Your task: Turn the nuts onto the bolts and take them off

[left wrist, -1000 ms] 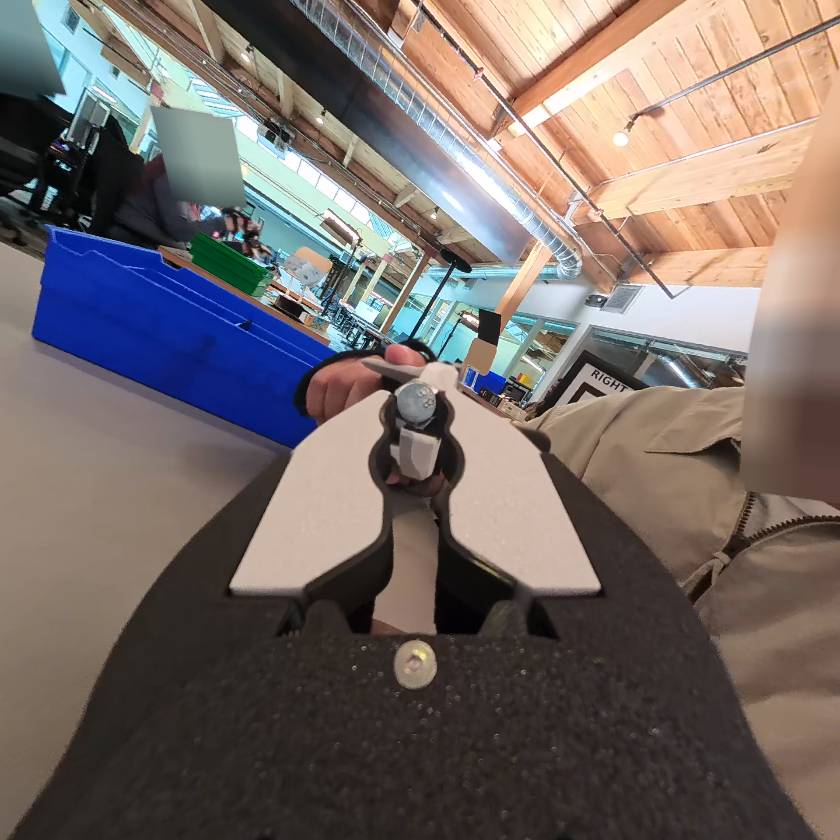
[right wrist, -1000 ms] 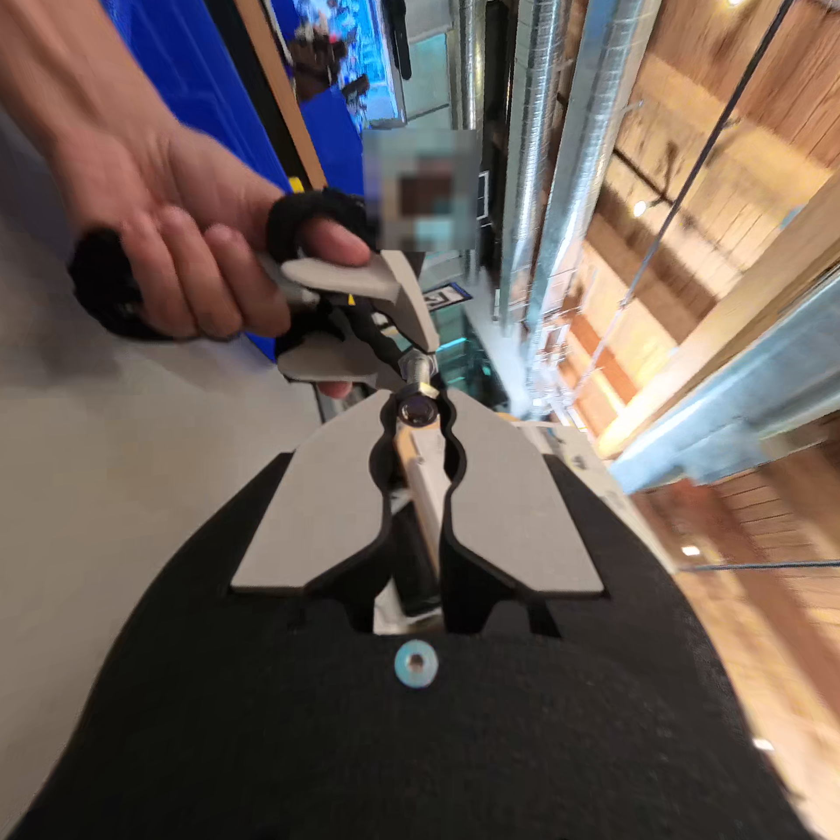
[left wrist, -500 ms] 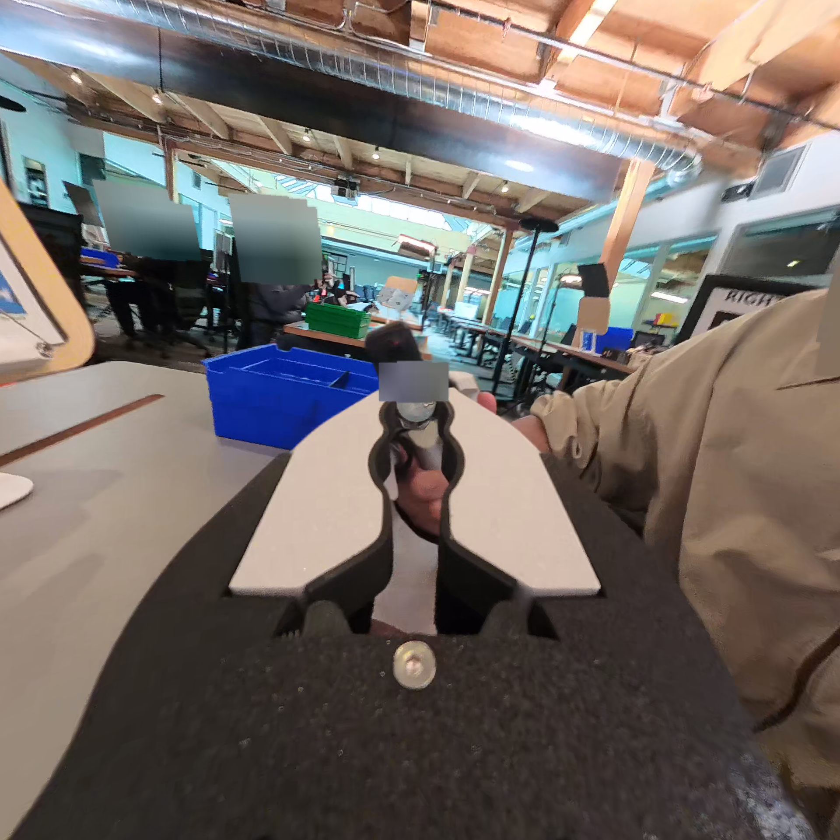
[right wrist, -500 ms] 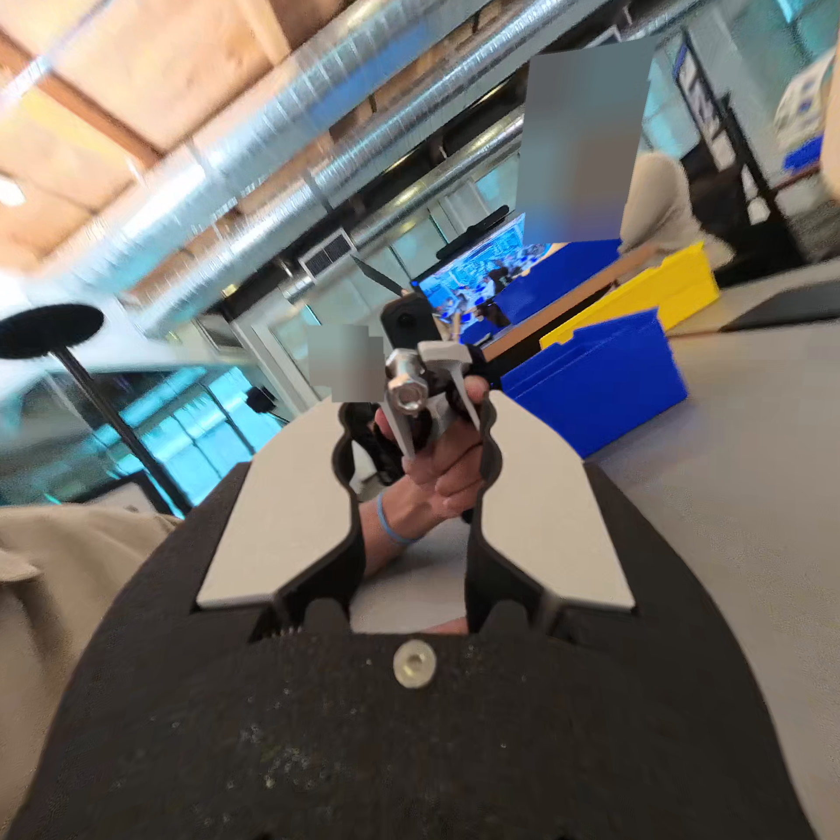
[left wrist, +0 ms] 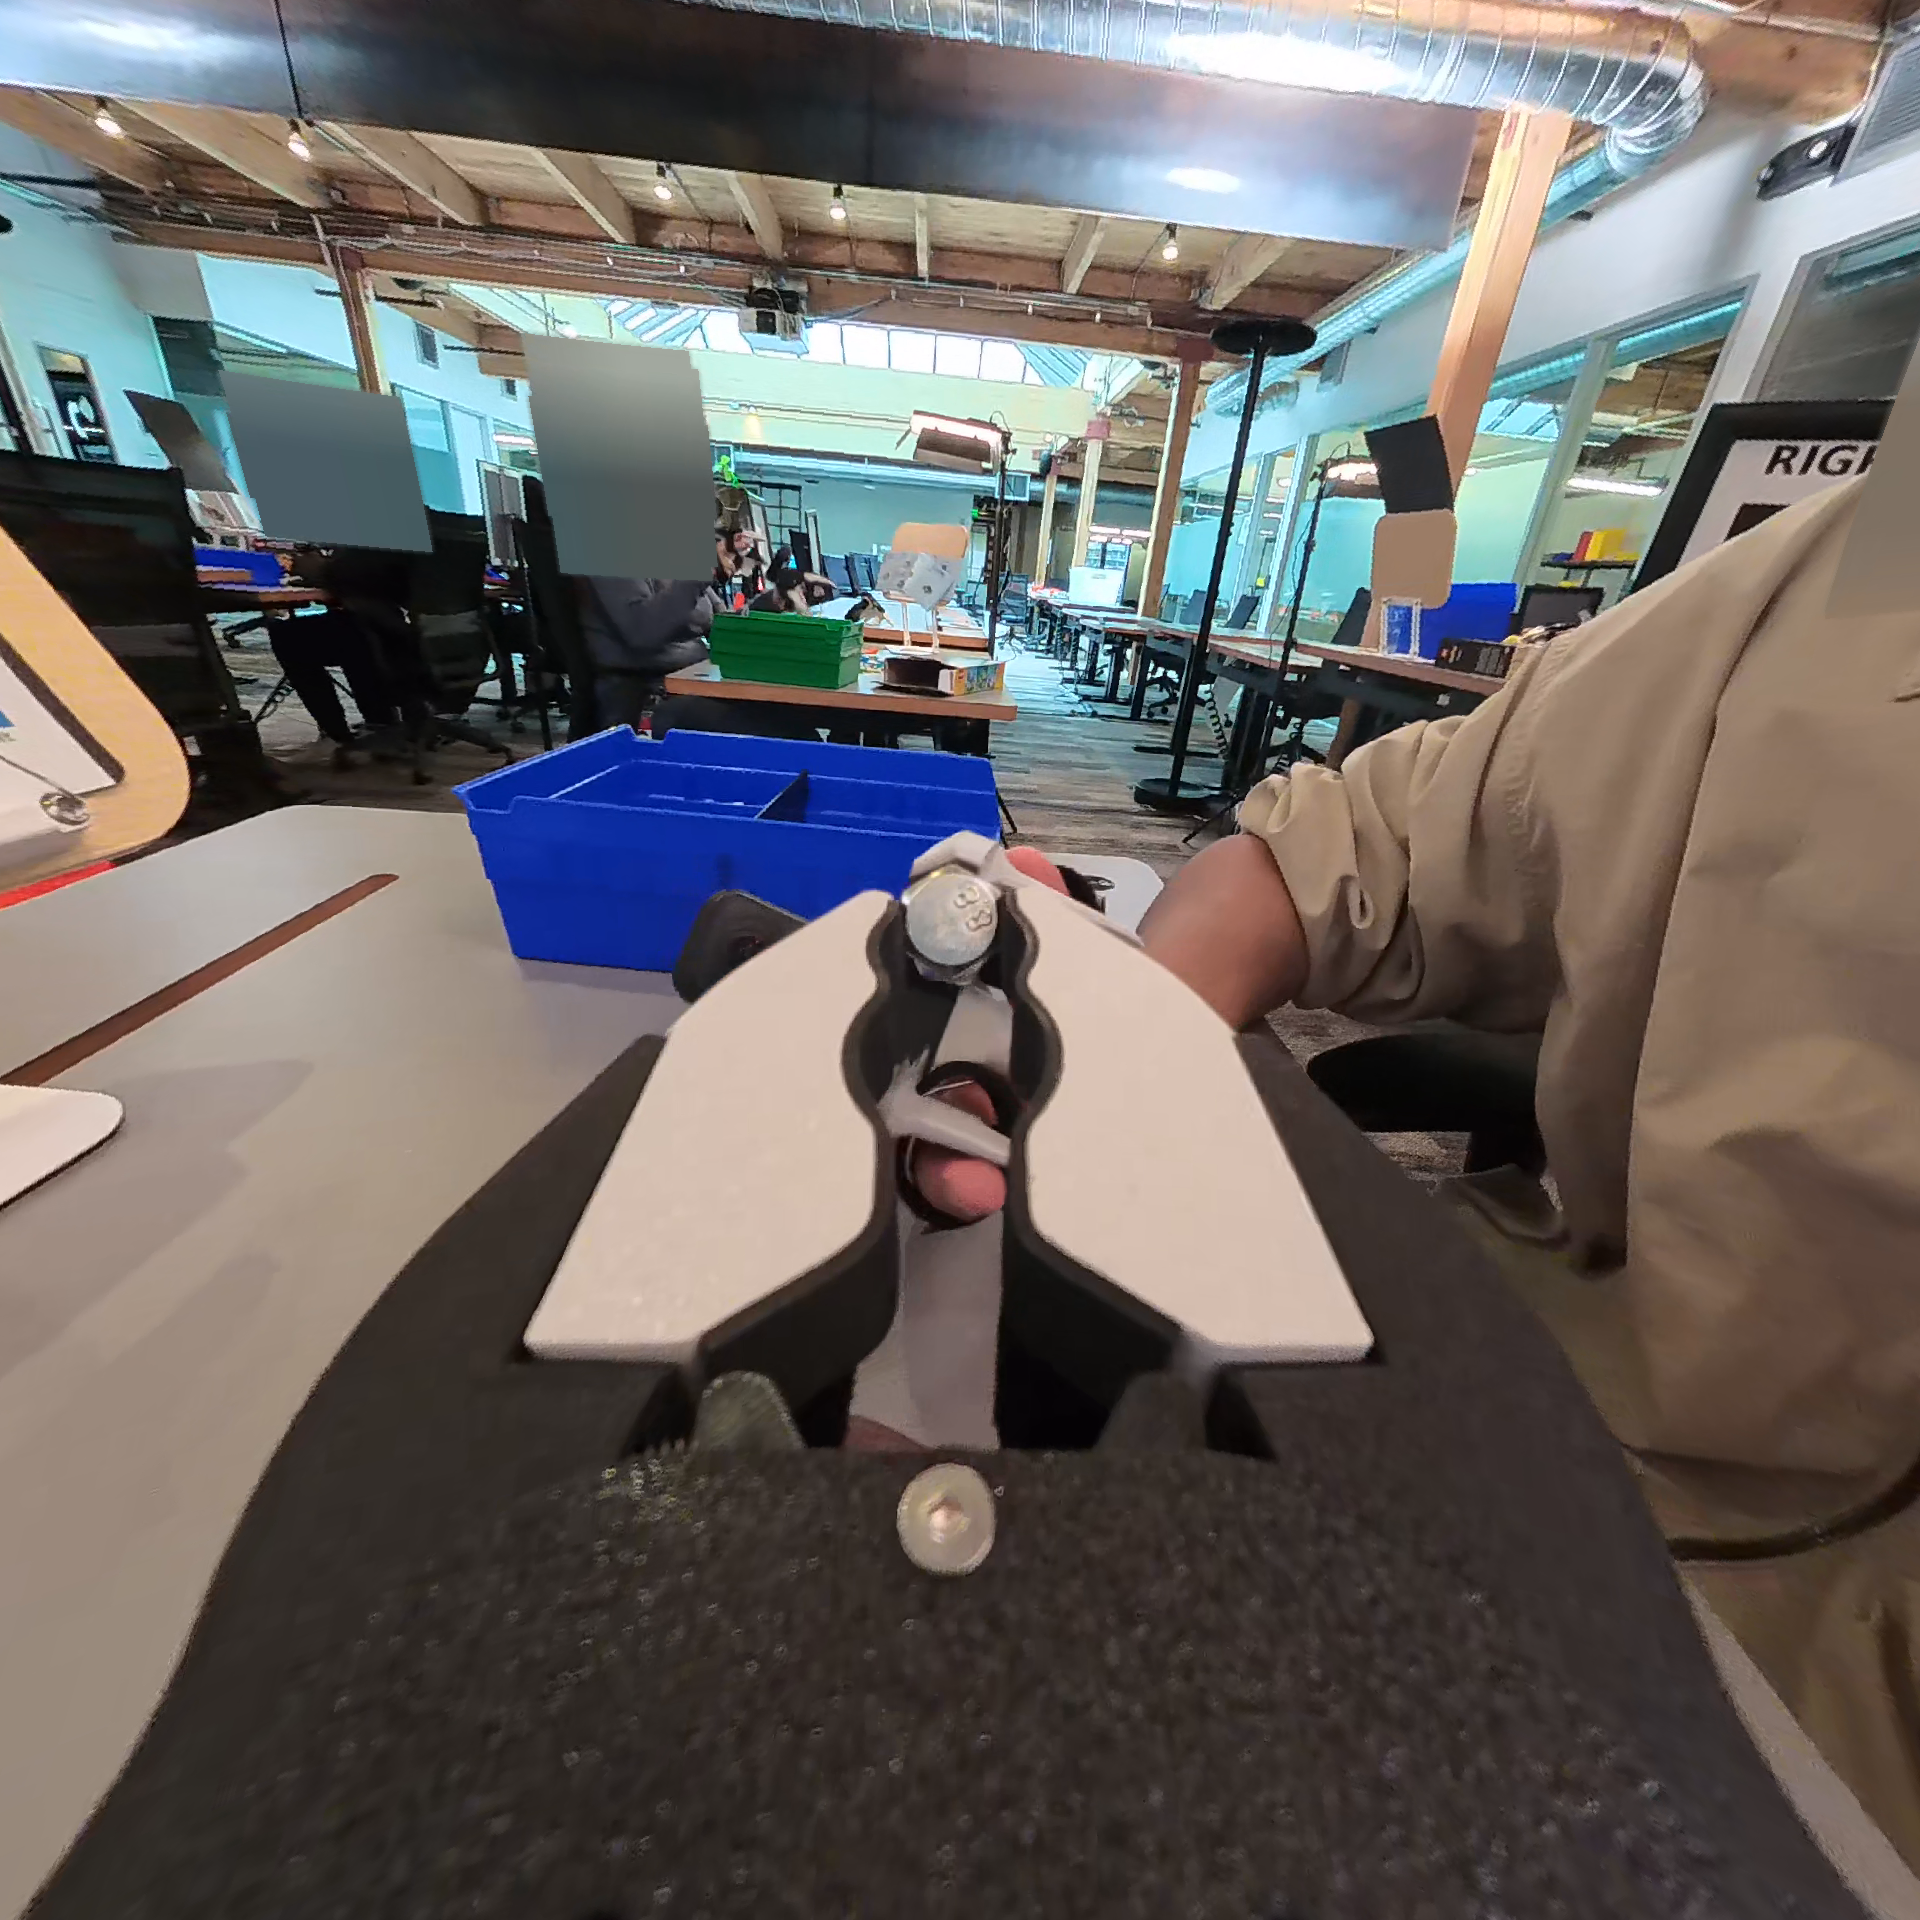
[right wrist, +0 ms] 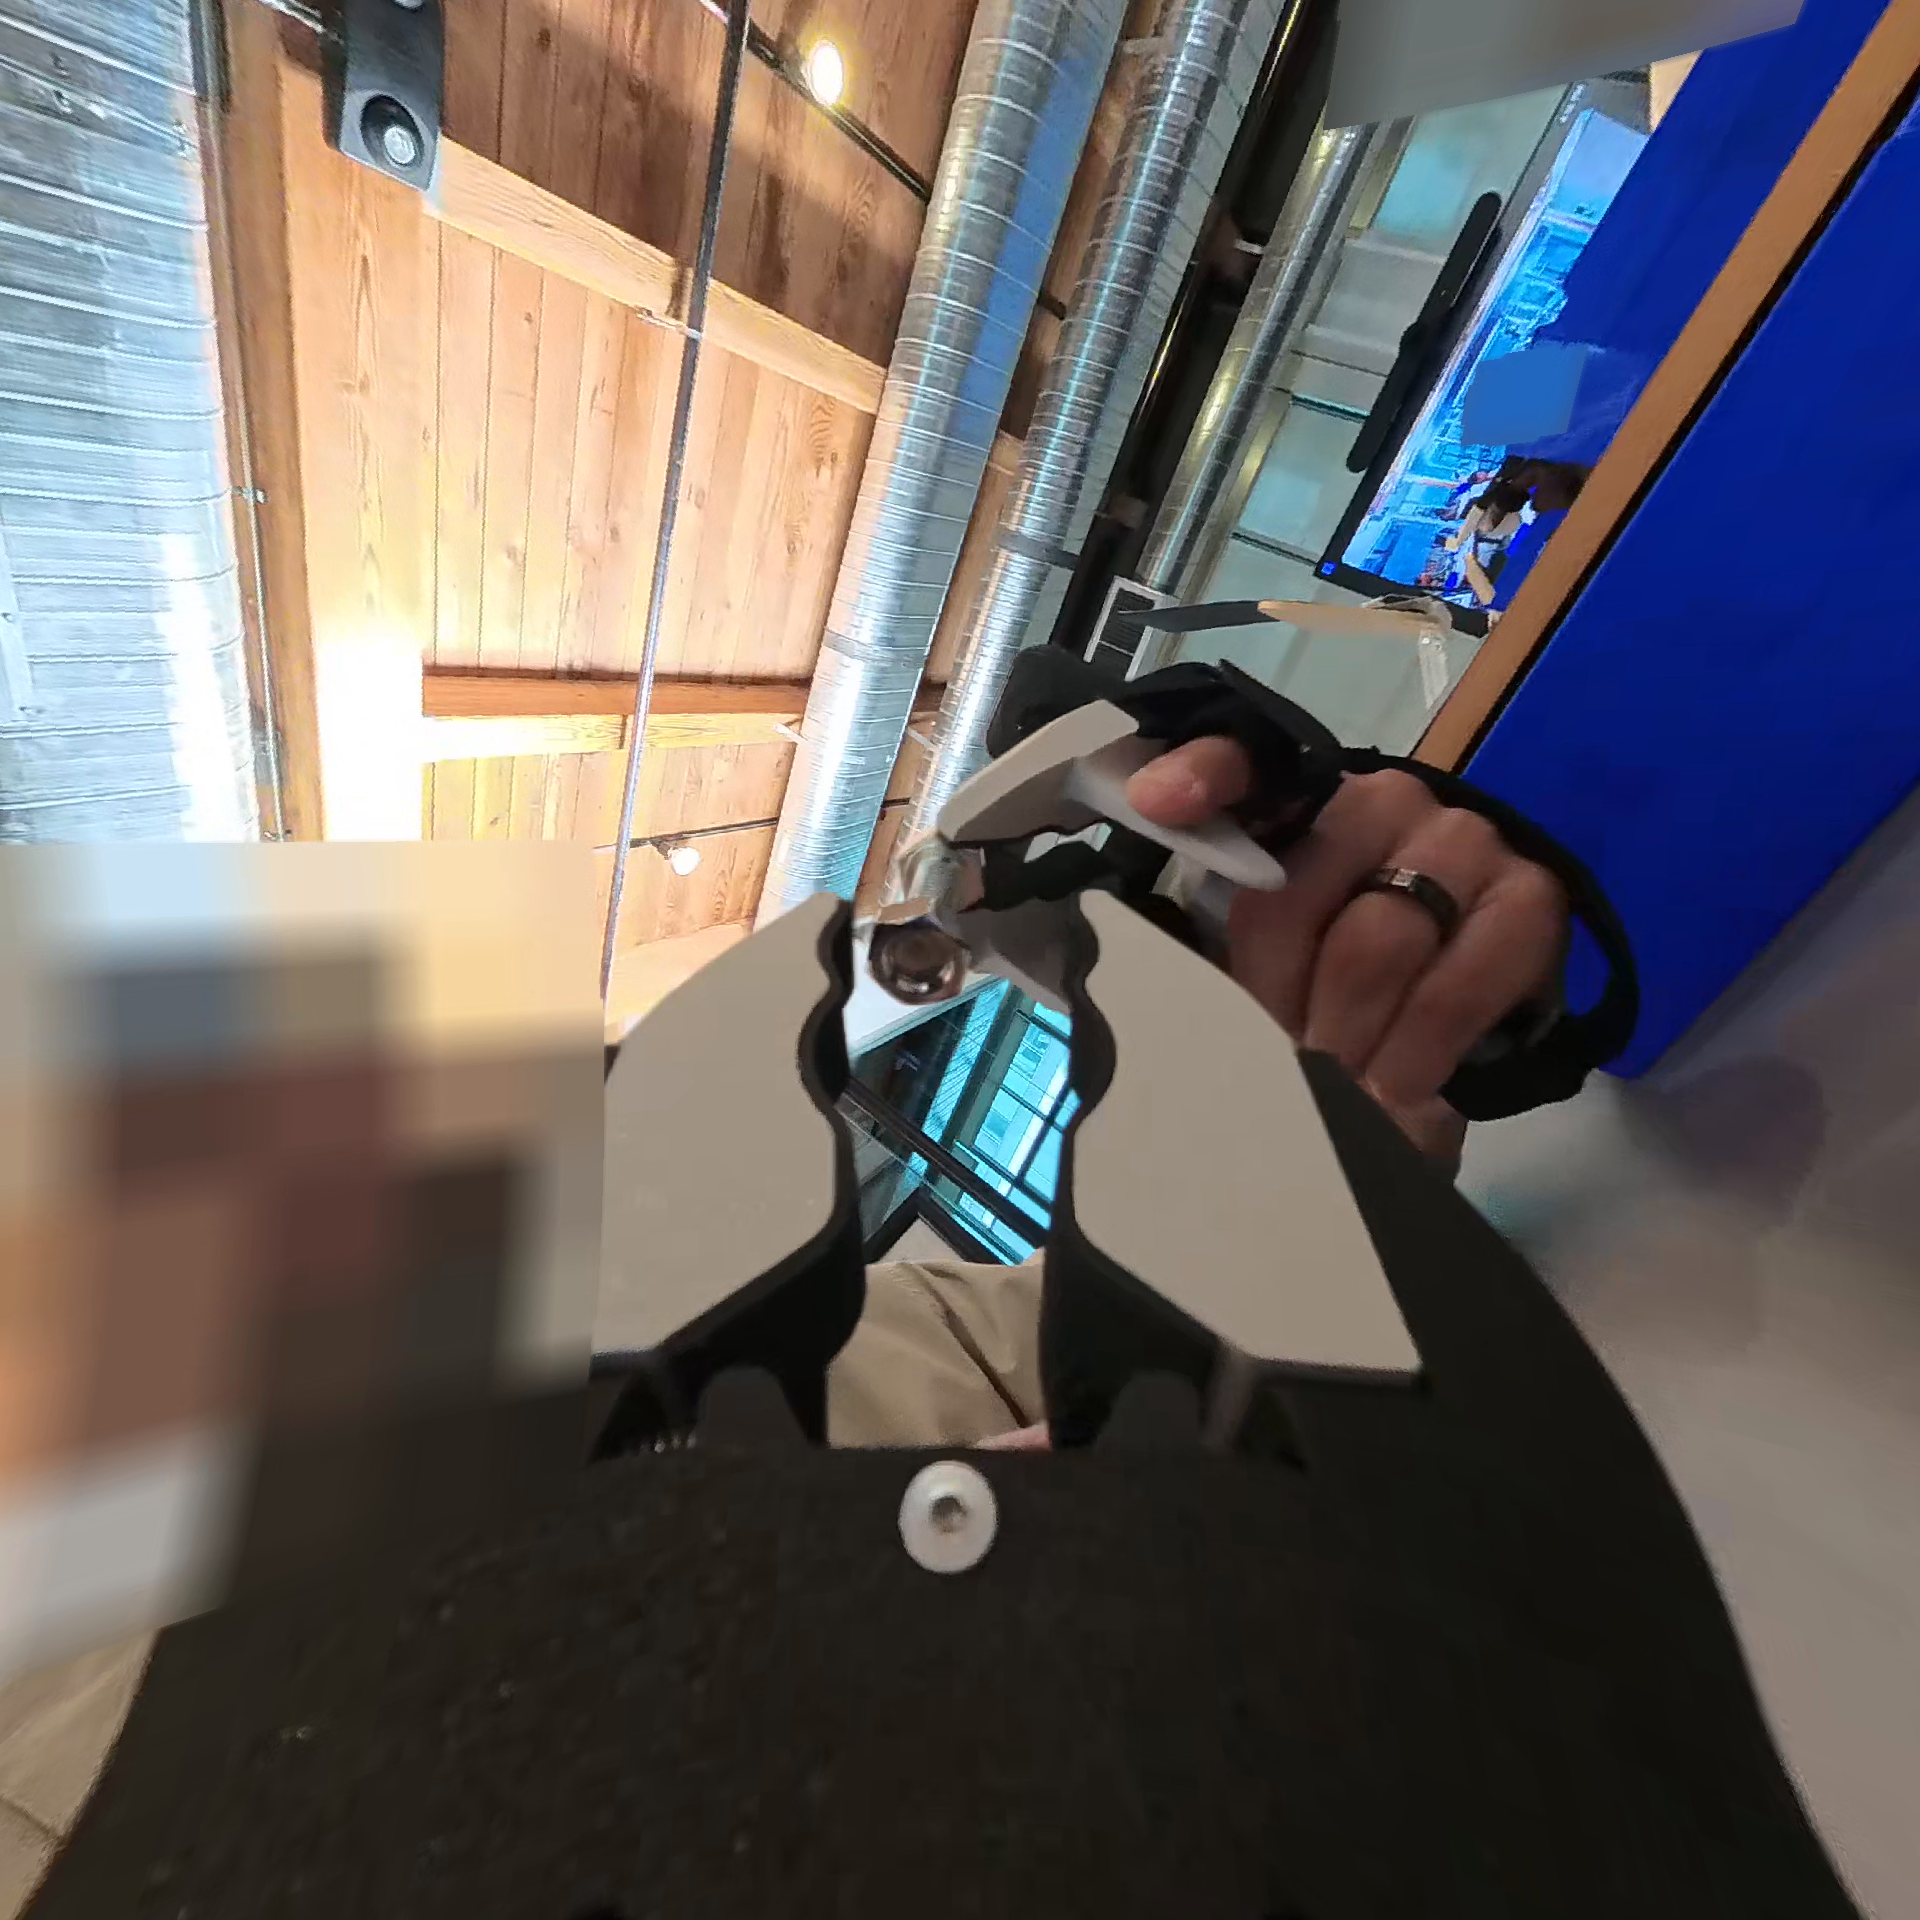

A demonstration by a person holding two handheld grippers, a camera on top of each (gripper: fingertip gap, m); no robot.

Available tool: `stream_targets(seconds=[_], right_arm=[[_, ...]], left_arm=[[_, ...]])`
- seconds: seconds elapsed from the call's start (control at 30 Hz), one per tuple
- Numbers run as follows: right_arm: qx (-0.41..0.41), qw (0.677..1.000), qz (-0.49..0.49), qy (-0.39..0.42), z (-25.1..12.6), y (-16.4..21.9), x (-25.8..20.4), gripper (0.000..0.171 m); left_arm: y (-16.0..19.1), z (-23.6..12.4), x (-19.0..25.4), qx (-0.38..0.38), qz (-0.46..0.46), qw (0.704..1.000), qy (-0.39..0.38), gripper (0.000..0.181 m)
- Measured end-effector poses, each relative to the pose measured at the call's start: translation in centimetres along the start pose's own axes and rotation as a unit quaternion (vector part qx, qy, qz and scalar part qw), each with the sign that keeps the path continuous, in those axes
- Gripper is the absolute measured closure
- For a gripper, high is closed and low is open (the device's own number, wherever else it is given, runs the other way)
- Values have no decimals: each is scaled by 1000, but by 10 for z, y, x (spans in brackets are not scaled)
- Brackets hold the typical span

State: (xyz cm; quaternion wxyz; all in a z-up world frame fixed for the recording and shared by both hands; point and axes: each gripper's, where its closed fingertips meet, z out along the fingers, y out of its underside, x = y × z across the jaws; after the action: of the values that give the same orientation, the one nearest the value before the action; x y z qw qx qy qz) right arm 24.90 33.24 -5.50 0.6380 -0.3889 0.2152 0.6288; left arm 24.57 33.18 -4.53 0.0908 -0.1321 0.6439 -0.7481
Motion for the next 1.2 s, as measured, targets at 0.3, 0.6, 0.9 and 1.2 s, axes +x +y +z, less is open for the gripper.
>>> stream_targets(seconds=[0.3,0.6,0.9,1.2], right_arm=[[-47,981,-178,54,1,0,-6,153],[-166,744,-621,182,-4,3,-9,153],[-185,379,-878,227,-8,8,-11,153],[-182,79,-955,218,-14,7,-6,153]], left_arm=[[-1,0,-3,12,-29,999,3,164],[0,4,0,59,-137,988,50,164],[2,7,6,53,-182,978,83,164],[9,8,2,42,-210,973,83,165]])
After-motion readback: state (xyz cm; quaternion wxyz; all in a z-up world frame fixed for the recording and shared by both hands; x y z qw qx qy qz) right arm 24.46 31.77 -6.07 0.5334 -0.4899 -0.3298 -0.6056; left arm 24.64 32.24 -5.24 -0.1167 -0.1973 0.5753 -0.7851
